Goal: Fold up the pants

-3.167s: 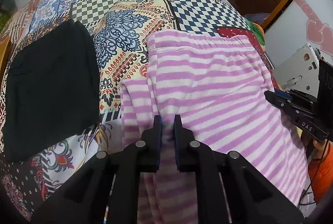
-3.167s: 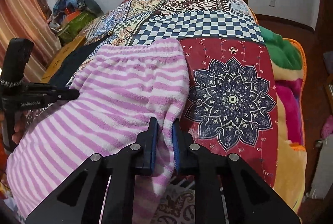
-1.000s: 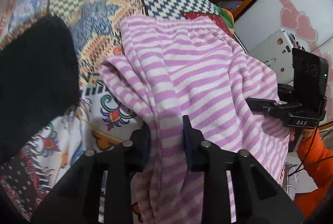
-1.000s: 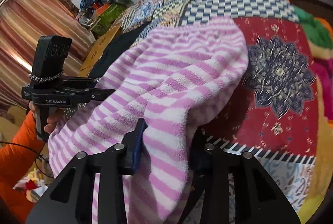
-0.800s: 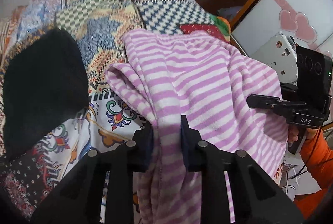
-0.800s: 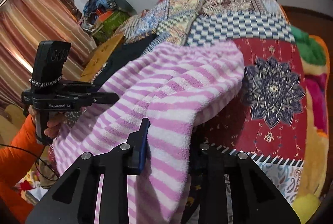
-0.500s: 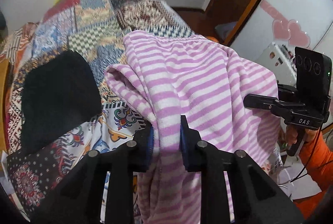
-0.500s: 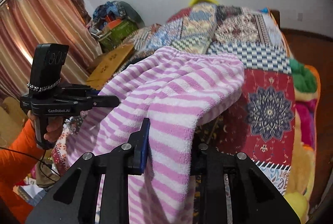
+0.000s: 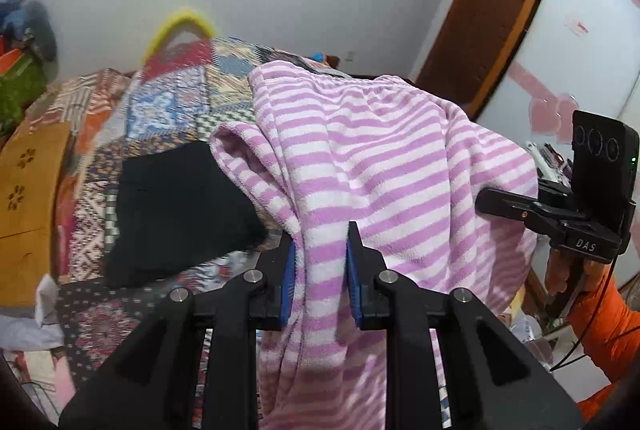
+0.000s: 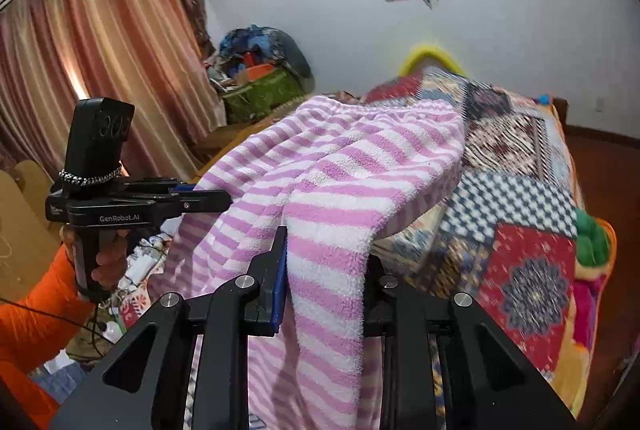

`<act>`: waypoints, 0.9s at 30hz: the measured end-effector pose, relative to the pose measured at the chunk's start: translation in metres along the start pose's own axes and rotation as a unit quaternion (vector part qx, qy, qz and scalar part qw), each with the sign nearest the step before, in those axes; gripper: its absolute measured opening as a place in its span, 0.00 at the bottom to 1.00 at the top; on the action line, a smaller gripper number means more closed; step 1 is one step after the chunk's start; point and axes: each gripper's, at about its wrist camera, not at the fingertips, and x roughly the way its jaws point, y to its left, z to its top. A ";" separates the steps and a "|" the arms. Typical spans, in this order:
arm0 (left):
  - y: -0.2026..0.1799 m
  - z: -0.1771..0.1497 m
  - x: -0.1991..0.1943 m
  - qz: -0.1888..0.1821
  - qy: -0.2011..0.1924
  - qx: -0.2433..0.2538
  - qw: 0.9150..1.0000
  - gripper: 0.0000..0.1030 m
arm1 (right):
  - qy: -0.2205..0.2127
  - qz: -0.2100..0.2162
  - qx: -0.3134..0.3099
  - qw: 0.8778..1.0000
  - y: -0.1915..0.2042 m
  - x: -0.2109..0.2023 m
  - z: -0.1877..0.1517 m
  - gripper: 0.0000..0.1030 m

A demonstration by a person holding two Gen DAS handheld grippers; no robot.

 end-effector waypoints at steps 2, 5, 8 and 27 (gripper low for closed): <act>0.010 0.001 -0.007 0.012 -0.006 -0.003 1.000 0.21 | -0.003 0.009 -0.007 1.000 0.007 0.012 0.005 0.21; 0.030 0.003 -0.017 0.029 -0.015 -0.011 0.999 0.21 | -0.008 0.023 -0.015 1.000 0.016 0.032 0.013 0.21; 0.052 0.004 -0.028 0.043 -0.022 -0.023 0.999 0.21 | -0.010 0.039 -0.018 0.999 0.020 0.053 0.023 0.21; 0.174 0.052 0.009 0.098 -0.040 -0.070 0.992 0.20 | -0.015 0.056 -0.034 0.998 0.023 0.173 0.084 0.20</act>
